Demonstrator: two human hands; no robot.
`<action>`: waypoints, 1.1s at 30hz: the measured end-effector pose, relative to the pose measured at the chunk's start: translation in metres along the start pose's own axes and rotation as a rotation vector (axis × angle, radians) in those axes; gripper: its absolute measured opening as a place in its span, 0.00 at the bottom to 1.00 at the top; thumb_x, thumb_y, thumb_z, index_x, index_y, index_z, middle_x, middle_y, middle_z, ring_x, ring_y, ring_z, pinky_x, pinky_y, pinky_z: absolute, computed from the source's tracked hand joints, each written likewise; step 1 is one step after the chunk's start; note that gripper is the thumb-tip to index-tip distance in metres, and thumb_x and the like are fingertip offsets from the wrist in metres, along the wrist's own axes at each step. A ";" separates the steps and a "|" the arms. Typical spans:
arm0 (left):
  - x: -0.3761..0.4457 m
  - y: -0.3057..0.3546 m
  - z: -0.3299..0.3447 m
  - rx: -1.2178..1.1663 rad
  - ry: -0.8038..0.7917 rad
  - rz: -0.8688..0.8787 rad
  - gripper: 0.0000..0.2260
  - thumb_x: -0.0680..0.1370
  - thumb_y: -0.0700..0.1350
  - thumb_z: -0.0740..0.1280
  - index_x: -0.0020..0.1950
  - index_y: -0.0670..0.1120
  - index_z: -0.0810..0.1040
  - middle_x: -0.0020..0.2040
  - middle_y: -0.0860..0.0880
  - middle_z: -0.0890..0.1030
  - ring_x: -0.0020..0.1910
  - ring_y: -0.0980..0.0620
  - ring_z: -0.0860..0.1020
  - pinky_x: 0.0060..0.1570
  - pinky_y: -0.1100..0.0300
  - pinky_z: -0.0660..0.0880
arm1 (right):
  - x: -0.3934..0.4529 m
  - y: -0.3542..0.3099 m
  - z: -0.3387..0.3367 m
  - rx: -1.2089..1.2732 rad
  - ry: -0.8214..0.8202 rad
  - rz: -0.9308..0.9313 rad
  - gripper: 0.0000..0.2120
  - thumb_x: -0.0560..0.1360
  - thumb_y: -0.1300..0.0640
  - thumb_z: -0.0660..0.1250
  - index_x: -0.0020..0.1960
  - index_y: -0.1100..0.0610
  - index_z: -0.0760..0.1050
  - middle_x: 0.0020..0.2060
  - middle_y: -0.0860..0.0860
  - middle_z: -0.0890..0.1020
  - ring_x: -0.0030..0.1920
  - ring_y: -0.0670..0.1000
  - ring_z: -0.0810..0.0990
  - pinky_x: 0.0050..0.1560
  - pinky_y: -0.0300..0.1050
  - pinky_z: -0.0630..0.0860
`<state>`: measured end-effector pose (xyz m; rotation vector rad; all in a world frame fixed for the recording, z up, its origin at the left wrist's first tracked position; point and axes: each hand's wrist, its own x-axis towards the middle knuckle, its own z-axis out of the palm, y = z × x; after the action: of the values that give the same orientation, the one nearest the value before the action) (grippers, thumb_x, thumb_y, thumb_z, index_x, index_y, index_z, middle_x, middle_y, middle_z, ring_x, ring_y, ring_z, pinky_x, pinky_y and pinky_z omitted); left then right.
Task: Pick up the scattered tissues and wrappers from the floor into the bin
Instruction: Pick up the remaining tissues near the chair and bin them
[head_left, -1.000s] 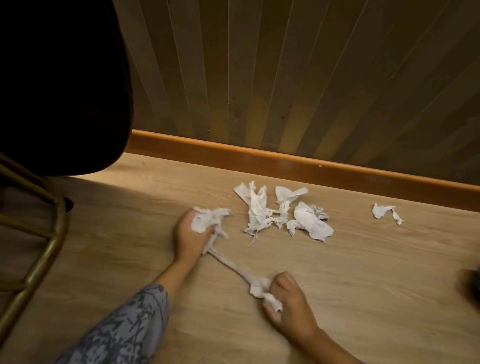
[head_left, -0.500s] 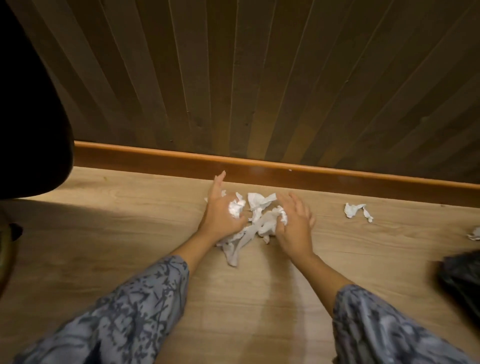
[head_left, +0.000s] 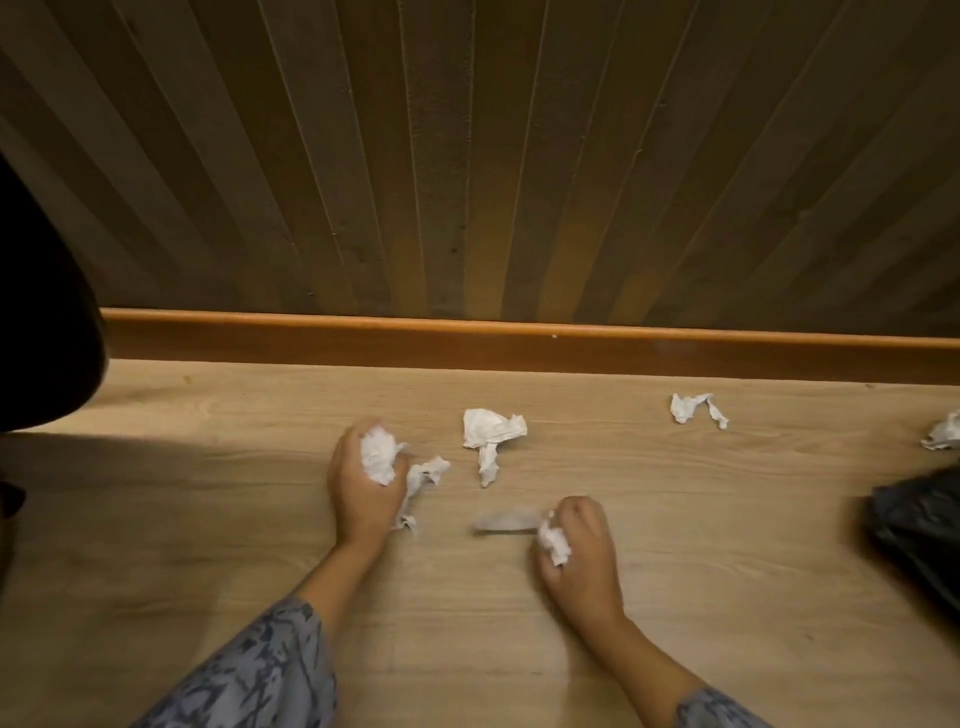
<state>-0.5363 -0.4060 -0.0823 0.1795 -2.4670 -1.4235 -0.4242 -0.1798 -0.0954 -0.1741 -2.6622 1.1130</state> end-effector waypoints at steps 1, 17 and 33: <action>0.003 0.002 -0.002 -0.028 0.056 -0.039 0.20 0.69 0.35 0.74 0.60 0.43 0.76 0.56 0.47 0.78 0.54 0.52 0.75 0.55 0.60 0.72 | 0.004 -0.002 -0.007 0.038 0.074 0.068 0.06 0.67 0.59 0.62 0.44 0.54 0.70 0.42 0.48 0.71 0.43 0.48 0.72 0.45 0.32 0.65; 0.001 0.032 0.025 0.000 -0.133 -0.081 0.22 0.66 0.49 0.79 0.57 0.48 0.78 0.54 0.49 0.81 0.53 0.50 0.78 0.52 0.64 0.71 | 0.067 -0.022 0.029 -0.261 -0.514 -0.171 0.22 0.77 0.48 0.64 0.69 0.54 0.68 0.75 0.54 0.61 0.76 0.56 0.52 0.76 0.53 0.52; 0.033 0.235 0.042 0.121 -0.373 0.388 0.07 0.77 0.52 0.64 0.48 0.52 0.80 0.48 0.54 0.77 0.46 0.57 0.75 0.42 0.61 0.72 | 0.144 -0.071 -0.215 -0.593 -0.297 -0.754 0.19 0.63 0.63 0.77 0.52 0.58 0.78 0.52 0.56 0.79 0.51 0.57 0.77 0.47 0.49 0.77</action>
<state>-0.5718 -0.2608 0.1072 -0.5593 -2.6789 -1.2264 -0.5044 -0.0534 0.1269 0.8771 -2.8038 0.1135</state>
